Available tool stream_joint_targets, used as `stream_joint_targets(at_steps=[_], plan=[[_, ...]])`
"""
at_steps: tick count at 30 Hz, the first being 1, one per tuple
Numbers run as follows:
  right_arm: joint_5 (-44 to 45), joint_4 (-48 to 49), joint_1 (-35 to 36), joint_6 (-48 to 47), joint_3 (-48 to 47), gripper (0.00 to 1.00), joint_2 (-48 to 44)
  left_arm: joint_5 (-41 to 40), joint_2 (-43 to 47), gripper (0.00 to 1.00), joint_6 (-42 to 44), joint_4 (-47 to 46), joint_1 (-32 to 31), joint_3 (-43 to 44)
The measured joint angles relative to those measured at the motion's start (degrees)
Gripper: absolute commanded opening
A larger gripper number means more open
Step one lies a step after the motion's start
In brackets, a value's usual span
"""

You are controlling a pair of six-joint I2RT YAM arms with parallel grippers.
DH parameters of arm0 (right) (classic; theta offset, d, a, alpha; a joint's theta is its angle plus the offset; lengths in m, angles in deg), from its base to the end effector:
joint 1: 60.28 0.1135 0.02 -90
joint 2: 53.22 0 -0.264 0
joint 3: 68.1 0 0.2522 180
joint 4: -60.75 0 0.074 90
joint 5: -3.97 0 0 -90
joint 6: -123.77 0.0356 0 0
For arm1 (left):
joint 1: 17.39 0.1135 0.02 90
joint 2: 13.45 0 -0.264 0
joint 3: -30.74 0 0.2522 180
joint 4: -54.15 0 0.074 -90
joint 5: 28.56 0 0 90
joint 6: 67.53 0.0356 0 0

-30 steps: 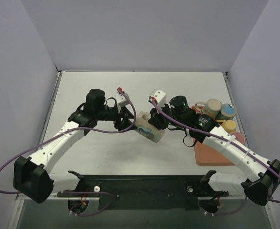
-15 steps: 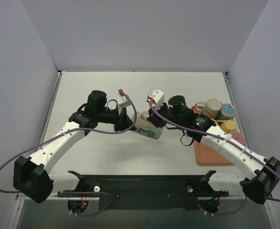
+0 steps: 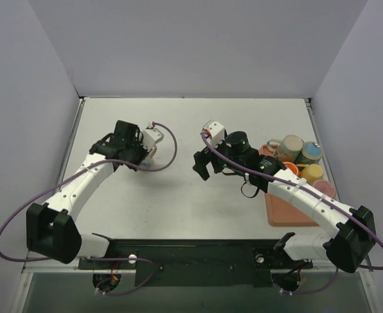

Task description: Turn the mug right side up

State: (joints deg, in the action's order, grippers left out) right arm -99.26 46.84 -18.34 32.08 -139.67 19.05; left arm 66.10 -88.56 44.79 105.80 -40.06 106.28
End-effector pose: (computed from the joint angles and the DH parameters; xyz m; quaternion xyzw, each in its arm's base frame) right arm 0.2154 0.2045 0.3345 -0.3575 0.7035 0.2946 0.5389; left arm 0.2507 -0.1079 0.2852 0.3731 0.8656 -0.0394 0.3316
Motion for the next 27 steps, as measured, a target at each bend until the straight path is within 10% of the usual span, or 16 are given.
stream_joint_targets(at_steps=[9,21,27], plan=[[1.9,-0.7,0.0,-0.9,1.1,0.91,-0.9,-8.7,-18.6,0.00,11.7,14.9,19.0,22.1],[3.4,-2.3,-0.5,-2.0,4.2,0.92,-2.7,-3.2,-32.6,0.00,18.0,29.2,24.7,37.8],[6.2,-2.3,-1.8,-1.6,4.8,0.95,-3.0,-1.2,-34.4,0.35,19.5,31.8,25.0,40.2]])
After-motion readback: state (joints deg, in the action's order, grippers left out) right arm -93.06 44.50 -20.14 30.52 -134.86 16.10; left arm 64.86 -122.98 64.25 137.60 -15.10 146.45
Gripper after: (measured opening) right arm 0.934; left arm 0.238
